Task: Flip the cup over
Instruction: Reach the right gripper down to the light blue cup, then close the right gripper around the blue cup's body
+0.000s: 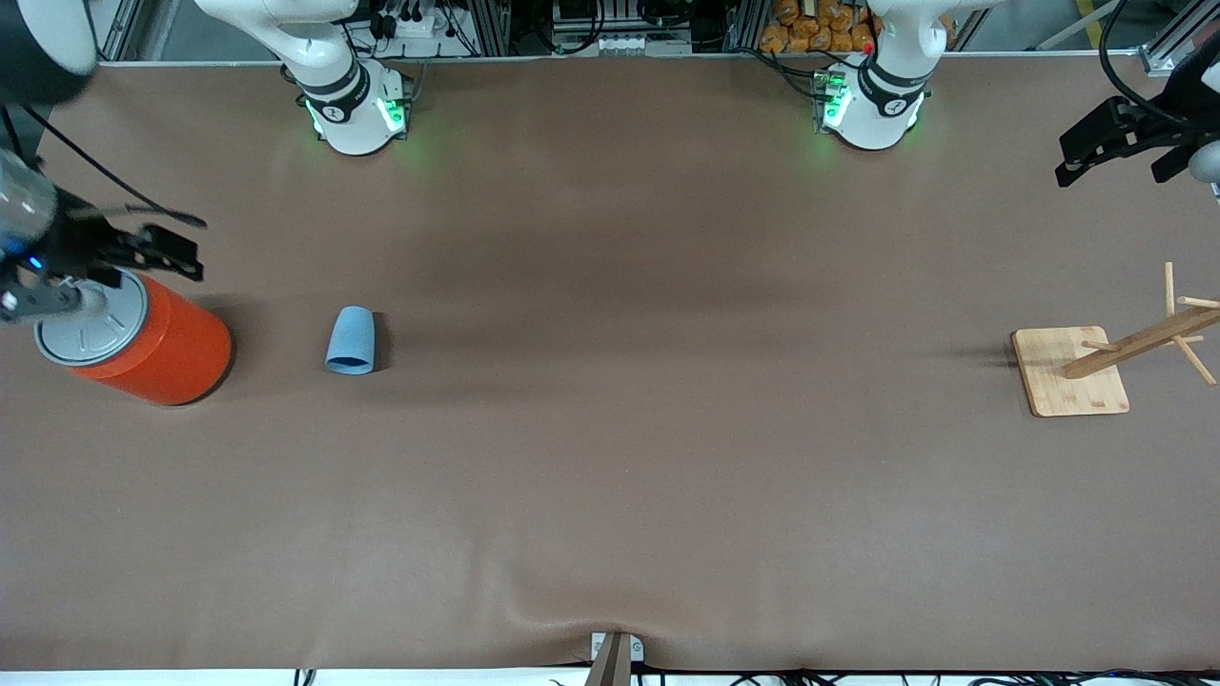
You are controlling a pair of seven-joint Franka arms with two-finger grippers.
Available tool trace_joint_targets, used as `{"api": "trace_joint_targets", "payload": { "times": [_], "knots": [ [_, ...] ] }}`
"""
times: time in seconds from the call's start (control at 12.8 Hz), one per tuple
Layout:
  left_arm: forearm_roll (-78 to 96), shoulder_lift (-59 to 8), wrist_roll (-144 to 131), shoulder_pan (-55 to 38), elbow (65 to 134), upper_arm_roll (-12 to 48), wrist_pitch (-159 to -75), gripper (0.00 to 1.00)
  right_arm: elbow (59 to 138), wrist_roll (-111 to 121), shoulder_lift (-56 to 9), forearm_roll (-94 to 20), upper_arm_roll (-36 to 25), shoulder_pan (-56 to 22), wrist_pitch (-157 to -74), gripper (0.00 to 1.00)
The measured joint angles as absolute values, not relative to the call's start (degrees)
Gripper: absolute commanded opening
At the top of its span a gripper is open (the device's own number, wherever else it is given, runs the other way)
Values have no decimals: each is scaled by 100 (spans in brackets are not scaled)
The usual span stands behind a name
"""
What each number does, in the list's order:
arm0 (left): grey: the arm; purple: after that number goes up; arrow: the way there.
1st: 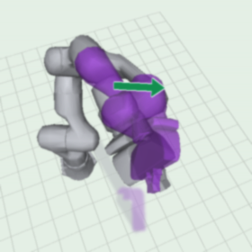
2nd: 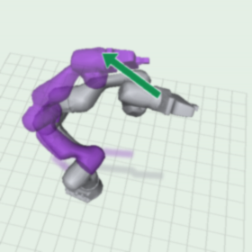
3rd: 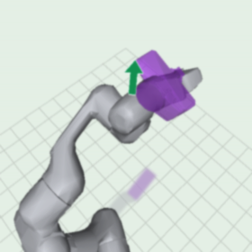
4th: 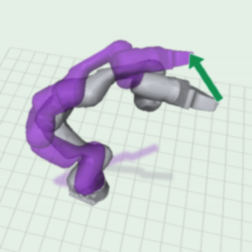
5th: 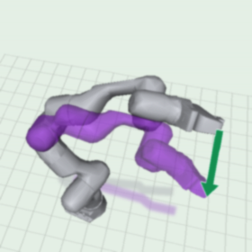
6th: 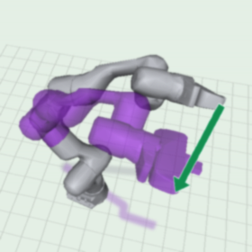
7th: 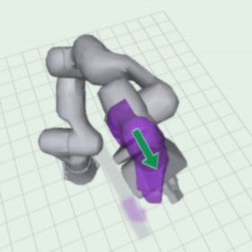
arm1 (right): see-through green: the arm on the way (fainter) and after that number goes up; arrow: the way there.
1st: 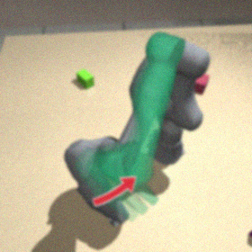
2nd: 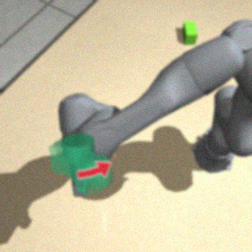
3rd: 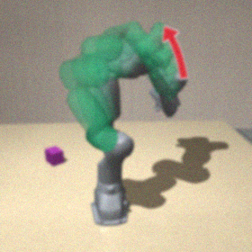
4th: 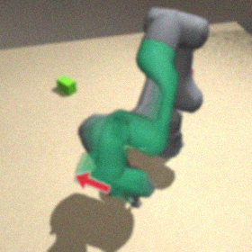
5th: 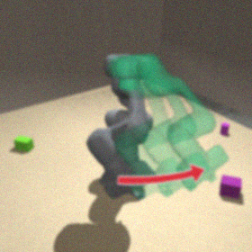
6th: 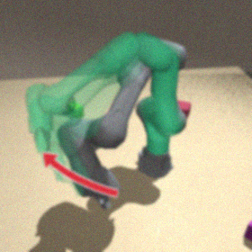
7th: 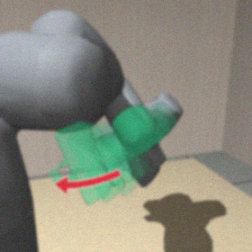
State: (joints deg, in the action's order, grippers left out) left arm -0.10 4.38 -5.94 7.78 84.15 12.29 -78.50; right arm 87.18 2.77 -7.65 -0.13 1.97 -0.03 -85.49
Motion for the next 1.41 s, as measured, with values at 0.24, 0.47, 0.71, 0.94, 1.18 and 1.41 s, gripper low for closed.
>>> {"api": "trace_joint_targets", "payload": {
  "times": [0.24, 0.47, 0.71, 0.94, 1.18, 1.41],
  "knots": [
    [-10, 437, -594, 771, 8419, 1249, -7850, 100, 9005, 197, -1114, -14, 229, -153, -8774, 100],
    [-10, 436, -594, 767, 8423, 1265, -7850, 100, 10087, 91, -1061, -102, 236, -189, -9655, 100],
    [-10, 436, -594, 763, 8424, 1271, -7851, 100, 11460, 90, -834, -139, 223, -182, -10978, 100],
    [-10, 436, -594, 762, 8424, 1276, -7853, 100, 12555, 90, -739, -154, 230, -189, -12430, 100],
    [-10, 436, -591, 762, 8424, 1279, -7855, 100, 13014, 80, -744, -166, 243, -258, -13043, 100],
    [-10, 436, -591, 760, 8423, 1284, -7855, 100, 13402, 64, -868, -179, 246, -315, -13721, 100]
  ]
}}
